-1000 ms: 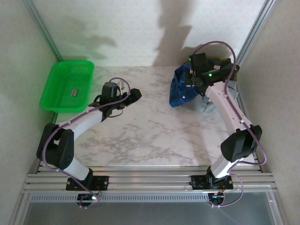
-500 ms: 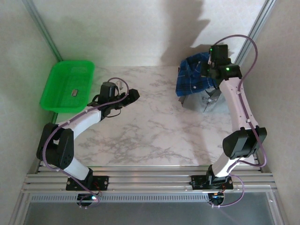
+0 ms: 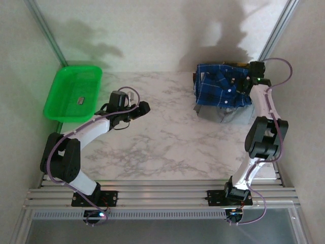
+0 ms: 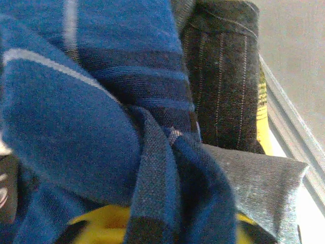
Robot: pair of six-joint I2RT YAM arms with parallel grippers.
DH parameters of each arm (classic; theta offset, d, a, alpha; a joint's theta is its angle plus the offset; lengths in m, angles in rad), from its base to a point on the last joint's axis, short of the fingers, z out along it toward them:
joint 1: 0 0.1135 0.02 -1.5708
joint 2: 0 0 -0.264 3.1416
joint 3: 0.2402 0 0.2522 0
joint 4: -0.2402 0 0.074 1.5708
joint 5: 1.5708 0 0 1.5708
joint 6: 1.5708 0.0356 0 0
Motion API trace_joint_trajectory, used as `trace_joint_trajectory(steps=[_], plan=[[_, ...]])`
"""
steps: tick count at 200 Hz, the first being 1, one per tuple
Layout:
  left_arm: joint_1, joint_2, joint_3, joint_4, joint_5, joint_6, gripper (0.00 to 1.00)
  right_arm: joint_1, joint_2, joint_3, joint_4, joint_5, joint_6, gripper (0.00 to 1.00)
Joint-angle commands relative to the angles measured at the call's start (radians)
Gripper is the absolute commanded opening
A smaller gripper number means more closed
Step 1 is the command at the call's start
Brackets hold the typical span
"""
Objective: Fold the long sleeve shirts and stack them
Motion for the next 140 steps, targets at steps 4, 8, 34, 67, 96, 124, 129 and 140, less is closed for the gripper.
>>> trace_joint_trajectory(steps=[4, 8, 34, 67, 96, 124, 129, 140], plan=[[0.012, -0.008, 0.035, -0.042, -0.028, 0.017, 0.91, -0.032, 0.109, 0.133, -0.008, 0.035, 0.04, 0.48], [0.012, -0.012, 0.037, -0.043, -0.03, 0.014, 0.91, -0.037, 0.122, 0.153, -0.024, 0.033, 0.049, 0.52], [0.017, -0.017, 0.052, -0.051, -0.038, 0.001, 0.91, -0.046, 0.126, 0.24, -0.039, 0.023, 0.083, 0.72], [0.04, -0.025, 0.057, -0.02, -0.019, -0.026, 0.92, -0.047, 0.094, 0.386, -0.142, -0.024, 0.096, 0.9], [0.067, -0.025, 0.063, 0.0, -0.011, -0.029, 0.92, -0.058, 0.017, 0.389, -0.185, -0.103, 0.107, 0.99], [0.098, -0.031, 0.064, 0.014, 0.004, -0.026, 0.92, -0.079, -0.06, 0.342, -0.226, -0.13, 0.13, 0.99], [0.105, -0.033, 0.064, 0.015, 0.005, -0.024, 0.92, -0.08, -0.076, 0.327, -0.229, -0.129, 0.129, 0.99], [0.121, -0.036, 0.059, 0.023, 0.009, -0.024, 0.92, -0.083, -0.113, 0.28, -0.222, -0.117, 0.125, 0.99]])
